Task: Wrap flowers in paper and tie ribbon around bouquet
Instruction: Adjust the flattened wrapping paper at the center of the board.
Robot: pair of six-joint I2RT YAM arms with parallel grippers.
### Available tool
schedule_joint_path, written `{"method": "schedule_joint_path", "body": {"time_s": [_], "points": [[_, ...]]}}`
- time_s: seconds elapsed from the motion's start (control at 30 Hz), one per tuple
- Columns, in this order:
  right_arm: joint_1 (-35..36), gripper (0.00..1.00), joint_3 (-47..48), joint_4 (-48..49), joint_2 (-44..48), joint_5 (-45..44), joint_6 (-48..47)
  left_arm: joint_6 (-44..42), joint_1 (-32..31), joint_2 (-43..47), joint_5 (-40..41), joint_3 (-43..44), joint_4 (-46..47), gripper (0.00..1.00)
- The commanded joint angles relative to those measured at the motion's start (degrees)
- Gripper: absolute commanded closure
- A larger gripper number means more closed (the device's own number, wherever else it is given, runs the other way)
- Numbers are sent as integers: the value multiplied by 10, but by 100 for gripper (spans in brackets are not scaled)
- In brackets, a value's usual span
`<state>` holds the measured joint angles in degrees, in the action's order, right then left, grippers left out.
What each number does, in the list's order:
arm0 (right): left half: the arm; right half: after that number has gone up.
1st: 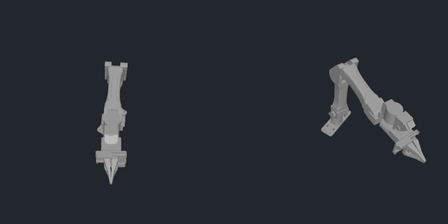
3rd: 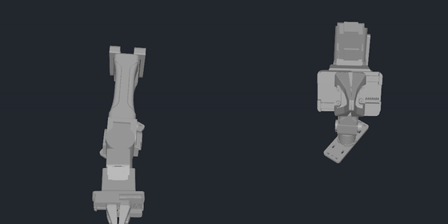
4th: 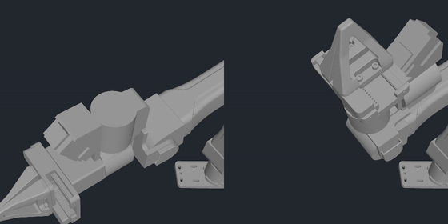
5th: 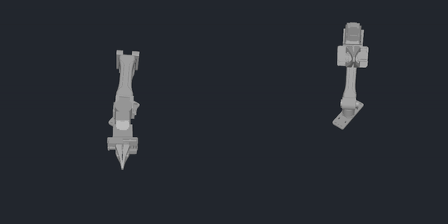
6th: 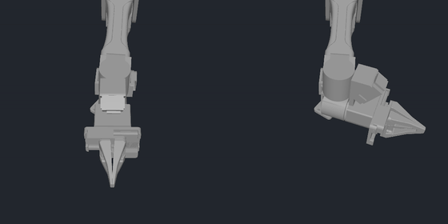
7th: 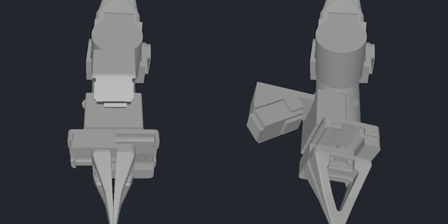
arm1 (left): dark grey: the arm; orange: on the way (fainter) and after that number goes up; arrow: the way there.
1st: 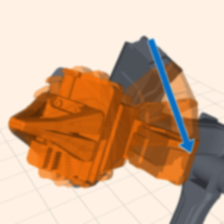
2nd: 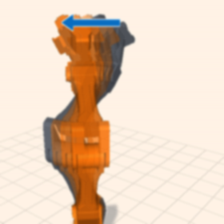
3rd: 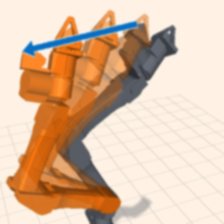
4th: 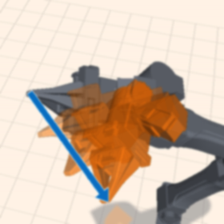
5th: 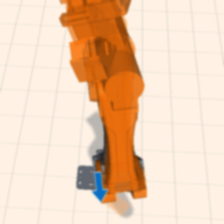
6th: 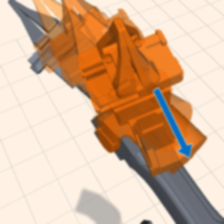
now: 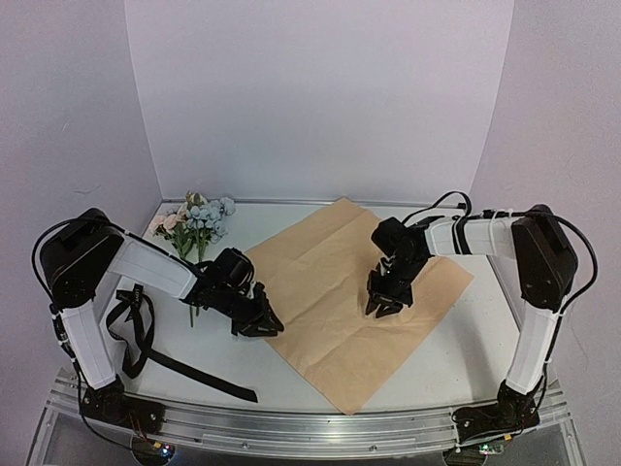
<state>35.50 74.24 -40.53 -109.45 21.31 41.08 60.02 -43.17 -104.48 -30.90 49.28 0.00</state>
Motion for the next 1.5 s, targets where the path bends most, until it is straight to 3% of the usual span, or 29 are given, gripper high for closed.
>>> {"method": "schedule_joint_path", "body": {"time_s": [0.0, 0.23, 0.37, 0.8, 1.2, 1.47], "points": [[22, 73, 49, -7, -2, -8, -2, -22, -5, 41, 23, 36, -49, 77], [55, 72, 91, 2, -44, -5, 5, -64, 24, 48, 90, 99, -81, 73], [73, 72, 112, 13, -65, -1, 17, -79, 57, 7, 78, 111, -64, 73], [104, 72, 117, 48, -114, -12, 54, -81, 112, -32, 68, 55, -68, 76], [145, 82, 101, -36, -124, -108, 106, -85, 138, -7, 82, 9, -76, 75], [148, 71, 140, -11, -104, -70, 78, -123, 140, 4, 82, 58, -100, 66]]}}
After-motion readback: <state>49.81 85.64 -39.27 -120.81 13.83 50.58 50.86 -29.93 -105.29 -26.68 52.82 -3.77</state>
